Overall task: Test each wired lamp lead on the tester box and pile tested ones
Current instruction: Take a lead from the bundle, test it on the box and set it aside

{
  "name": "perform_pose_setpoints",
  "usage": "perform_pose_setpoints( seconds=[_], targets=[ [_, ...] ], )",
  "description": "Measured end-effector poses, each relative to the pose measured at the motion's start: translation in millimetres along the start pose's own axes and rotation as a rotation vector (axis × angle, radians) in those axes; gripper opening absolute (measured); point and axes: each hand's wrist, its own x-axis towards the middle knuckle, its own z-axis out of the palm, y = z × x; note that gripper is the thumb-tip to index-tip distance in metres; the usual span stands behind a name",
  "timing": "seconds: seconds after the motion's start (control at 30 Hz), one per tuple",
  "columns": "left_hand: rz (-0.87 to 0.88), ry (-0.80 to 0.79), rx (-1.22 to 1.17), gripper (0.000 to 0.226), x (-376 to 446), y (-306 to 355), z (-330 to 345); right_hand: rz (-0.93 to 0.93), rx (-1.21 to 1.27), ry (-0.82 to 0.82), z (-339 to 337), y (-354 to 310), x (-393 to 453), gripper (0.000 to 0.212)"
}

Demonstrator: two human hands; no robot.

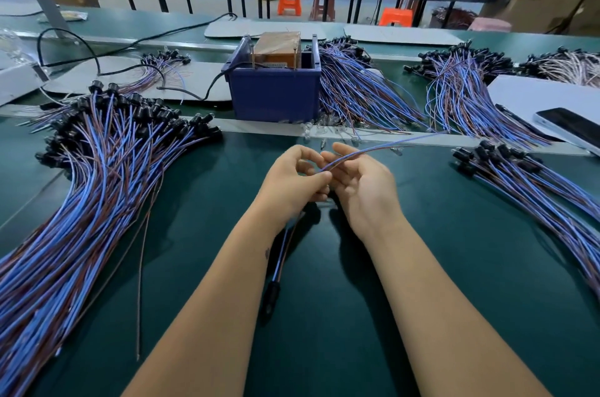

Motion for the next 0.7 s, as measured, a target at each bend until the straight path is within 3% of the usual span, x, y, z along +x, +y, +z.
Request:
perform_pose_setpoints(
  seconds=[0.13, 0.3, 0.5, 0.6, 0.7],
  targets=[
    [-0.015, 0.042, -0.026, 0.028, -0.6, 1.7, -1.6, -0.099, -0.217, -0.057, 6.5, 8.2, -2.6, 0.024],
    [-0.034, -0.031, -0.048, 0.015, 1.3, 3.0, -6.9, -0.229, -0.422, -0.052, 7.8, 16.0, -5.1, 0.027],
    [0.037, 0.206, 0.012, 0.029, 8.5, 0.1, -15.4, -0.330, -0.524, 0.083, 24.2, 20.5, -0.5, 0.026],
    [0.059, 0.310, -0.081, 0.030, 10.7, -2.3, -19.9, -0.310, -0.468, 0.050, 32.8, 22.9, 1.4, 0.023],
    [0.044, 0.319, -0.205, 0.026, 11.0, -1.4, -25.7, -0.339, -0.597, 0.020, 27.7, 22.7, 4.3, 0.023]
  ],
)
